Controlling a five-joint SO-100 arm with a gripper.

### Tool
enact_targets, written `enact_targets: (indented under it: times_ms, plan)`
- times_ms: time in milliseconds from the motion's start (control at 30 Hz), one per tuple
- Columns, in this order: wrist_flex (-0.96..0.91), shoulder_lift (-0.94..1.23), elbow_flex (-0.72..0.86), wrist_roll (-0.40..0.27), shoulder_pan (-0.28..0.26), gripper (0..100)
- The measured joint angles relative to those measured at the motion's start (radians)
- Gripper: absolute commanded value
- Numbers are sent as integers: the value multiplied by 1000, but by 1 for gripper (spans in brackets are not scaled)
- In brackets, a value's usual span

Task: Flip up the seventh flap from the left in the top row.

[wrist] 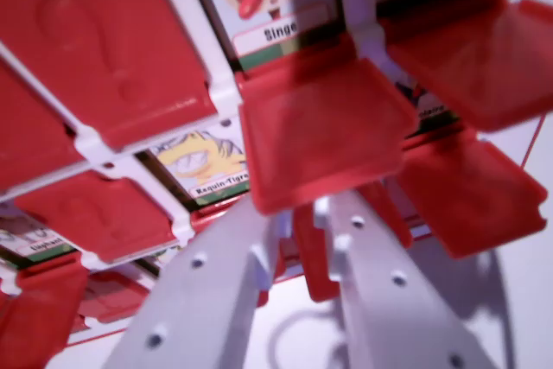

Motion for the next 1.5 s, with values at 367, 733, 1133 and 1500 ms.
enact_targets:
  times_ms: [367,733,1133,1500]
  plan:
    - [-67,-25,-12,0,0,2]
    - [-144,-25,-12,32,0,2]
    - [-239,-25,-12,41,3,2]
    - [-250,-31,-35,41,14,2]
